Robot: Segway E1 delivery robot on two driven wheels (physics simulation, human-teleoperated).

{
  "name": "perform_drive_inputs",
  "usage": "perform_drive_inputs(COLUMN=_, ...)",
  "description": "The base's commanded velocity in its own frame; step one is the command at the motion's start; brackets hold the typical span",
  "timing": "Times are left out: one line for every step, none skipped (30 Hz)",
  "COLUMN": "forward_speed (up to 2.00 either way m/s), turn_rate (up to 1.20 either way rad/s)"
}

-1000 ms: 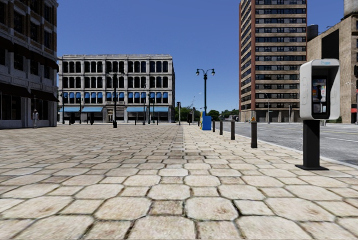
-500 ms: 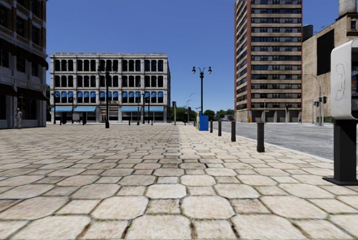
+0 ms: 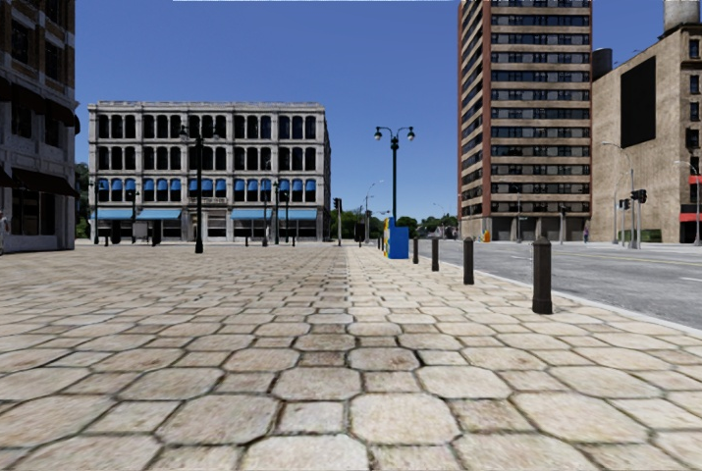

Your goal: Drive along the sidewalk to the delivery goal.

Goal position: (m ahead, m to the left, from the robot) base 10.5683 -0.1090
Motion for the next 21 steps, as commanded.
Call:
perform_drive_inputs(forward_speed=1.85, turn_rate=0.00)
perform_drive_inputs(forward_speed=1.85, turn_rate=0.00)
perform_drive_inputs(forward_speed=1.85, turn_rate=0.00)
perform_drive_inputs(forward_speed=1.85, turn_rate=0.00)
perform_drive_inputs(forward_speed=1.85, turn_rate=0.00)
perform_drive_inputs(forward_speed=1.85, turn_rate=0.00)
perform_drive_inputs(forward_speed=1.85, turn_rate=0.00)
perform_drive_inputs(forward_speed=1.85, turn_rate=0.00)
perform_drive_inputs(forward_speed=1.85, turn_rate=0.00)
perform_drive_inputs(forward_speed=1.85, turn_rate=0.00)
perform_drive_inputs(forward_speed=1.86, turn_rate=0.00)
perform_drive_inputs(forward_speed=1.86, turn_rate=0.00)
perform_drive_inputs(forward_speed=1.88, turn_rate=0.00)
perform_drive_inputs(forward_speed=1.88, turn_rate=0.00)
perform_drive_inputs(forward_speed=1.90, turn_rate=0.00)
perform_drive_inputs(forward_speed=1.93, turn_rate=0.00)
perform_drive_inputs(forward_speed=2.00, turn_rate=0.00)
perform_drive_inputs(forward_speed=2.00, turn_rate=0.00)
perform_drive_inputs(forward_speed=2.00, turn_rate=0.00)
perform_drive_inputs(forward_speed=2.00, turn_rate=0.00)
perform_drive_inputs(forward_speed=2.00, turn_rate=0.00)
